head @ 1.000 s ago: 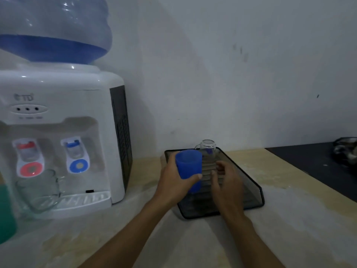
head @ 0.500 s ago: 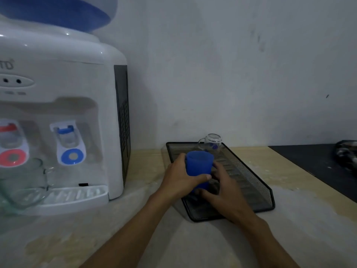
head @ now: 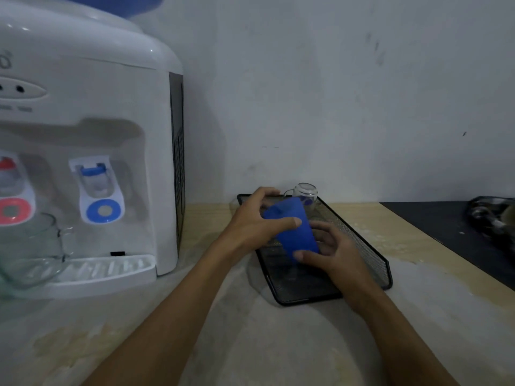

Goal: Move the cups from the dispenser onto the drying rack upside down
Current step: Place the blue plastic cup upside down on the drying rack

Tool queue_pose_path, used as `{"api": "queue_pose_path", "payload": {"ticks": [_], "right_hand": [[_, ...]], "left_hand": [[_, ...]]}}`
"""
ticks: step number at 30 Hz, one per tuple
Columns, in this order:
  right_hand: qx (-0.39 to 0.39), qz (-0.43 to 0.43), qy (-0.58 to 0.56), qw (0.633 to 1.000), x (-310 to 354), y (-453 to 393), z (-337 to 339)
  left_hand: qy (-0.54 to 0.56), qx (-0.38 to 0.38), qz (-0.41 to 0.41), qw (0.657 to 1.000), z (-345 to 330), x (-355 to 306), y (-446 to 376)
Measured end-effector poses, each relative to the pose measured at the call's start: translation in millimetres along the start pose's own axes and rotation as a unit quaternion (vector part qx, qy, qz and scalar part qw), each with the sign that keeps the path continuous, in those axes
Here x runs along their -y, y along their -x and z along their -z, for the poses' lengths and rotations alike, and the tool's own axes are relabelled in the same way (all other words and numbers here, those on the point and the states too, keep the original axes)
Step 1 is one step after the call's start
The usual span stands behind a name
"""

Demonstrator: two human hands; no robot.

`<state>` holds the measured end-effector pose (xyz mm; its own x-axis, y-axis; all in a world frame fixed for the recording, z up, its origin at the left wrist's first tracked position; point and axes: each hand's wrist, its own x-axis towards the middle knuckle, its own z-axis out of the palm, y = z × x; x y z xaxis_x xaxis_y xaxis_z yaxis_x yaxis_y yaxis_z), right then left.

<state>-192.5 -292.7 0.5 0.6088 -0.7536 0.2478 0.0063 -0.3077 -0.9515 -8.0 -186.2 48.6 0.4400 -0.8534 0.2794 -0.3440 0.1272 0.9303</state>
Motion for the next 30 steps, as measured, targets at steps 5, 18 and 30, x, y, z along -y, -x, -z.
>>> {"api": "queue_pose_path", "payload": {"ticks": [5, 18, 30], "right_hand": [[-0.063, -0.041, -0.389, 0.918, 13, 3, -12], [-0.137, -0.095, -0.597, 0.785, 30, 10, -26], [-0.279, -0.031, -0.432, 0.857, 27, 4, 10]], "left_hand": [[0.036, -0.012, -0.007, 0.999, -1, -12, 1], [0.012, -0.002, -0.005, 1.0, -15, -6, 4], [-0.071, -0.144, 0.046, 0.986, -13, 76, 3]]}}
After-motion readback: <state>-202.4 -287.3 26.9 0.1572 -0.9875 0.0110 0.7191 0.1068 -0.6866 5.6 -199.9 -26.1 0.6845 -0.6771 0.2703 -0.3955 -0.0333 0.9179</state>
